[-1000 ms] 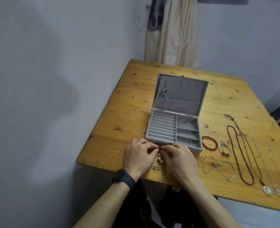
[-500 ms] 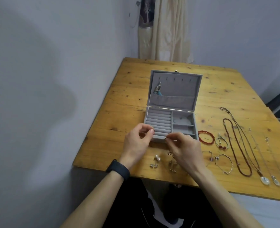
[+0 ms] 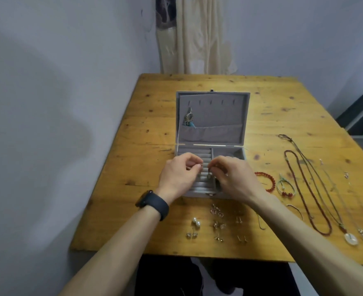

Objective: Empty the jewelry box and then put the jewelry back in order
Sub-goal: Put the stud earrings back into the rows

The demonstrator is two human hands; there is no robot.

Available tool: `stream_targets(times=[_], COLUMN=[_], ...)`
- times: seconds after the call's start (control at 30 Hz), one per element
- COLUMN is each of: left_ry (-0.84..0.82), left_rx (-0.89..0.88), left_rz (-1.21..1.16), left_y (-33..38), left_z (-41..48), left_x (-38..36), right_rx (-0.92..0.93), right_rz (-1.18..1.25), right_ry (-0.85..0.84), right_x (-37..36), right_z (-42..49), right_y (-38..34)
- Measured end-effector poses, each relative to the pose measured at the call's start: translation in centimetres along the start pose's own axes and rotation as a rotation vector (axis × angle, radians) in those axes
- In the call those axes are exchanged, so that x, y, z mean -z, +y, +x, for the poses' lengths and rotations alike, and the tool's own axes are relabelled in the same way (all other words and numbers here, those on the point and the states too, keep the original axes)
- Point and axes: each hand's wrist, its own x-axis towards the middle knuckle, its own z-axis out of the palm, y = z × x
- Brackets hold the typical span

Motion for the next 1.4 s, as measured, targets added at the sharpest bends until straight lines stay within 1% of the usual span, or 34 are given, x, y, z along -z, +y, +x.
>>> stream_targets(times=[0.2, 0.3, 0.43, 0.6, 0.8, 0.9, 1.0, 1.17, 1.4], left_ry=[-0.075, -0.065, -0.058, -0.015, -0.004, 0.003, -0.003, 0.007, 0.078], left_rx=[0.029, 0.042, 0.123, 0.258, 0.332, 0.361, 0.382, 0.391, 0.392], left_rz=[0.117, 0.130, 0.150, 0.100, 0.042, 0.053, 0.068, 0.061, 0.121], left_y=[0.6, 0.8, 0.4, 0.2, 0.6, 0.8, 1.1, 1.2, 1.2], left_z=[2.9, 4.0, 5.1, 5.9, 7.0, 7.5, 7.9, 8.0, 8.0], left_x=[-0.2, -0.7, -1.4, -2.0, -2.7, -2.8, -2.6, -2.9, -3.8], right_rx=[-0.045, -0.054, -0.071, -0.096, -0.140, -0.200, -0.258, -0.298, -0.268], right_rz=[-0.072, -0.105, -0.149, -0.184, -0.226, -0.189, -0.155, -0.136, -0.146], right_ry=[0.003, -0.011, -0.032, -0.076, -0.133, -0.140, -0.110, -0.062, 0.014], right_x=[0.1, 0.1, -0.1, 0.0, 0.4, 0.3, -0.1, -0.6, -1.1], right_z=[3.2, 4.4, 5.5, 6.6, 7.8, 8.3, 8.5, 8.7, 8.3], right_y=[0.8, 1.2, 1.5, 1.4, 1.0, 1.1, 1.2, 1.6, 1.7])
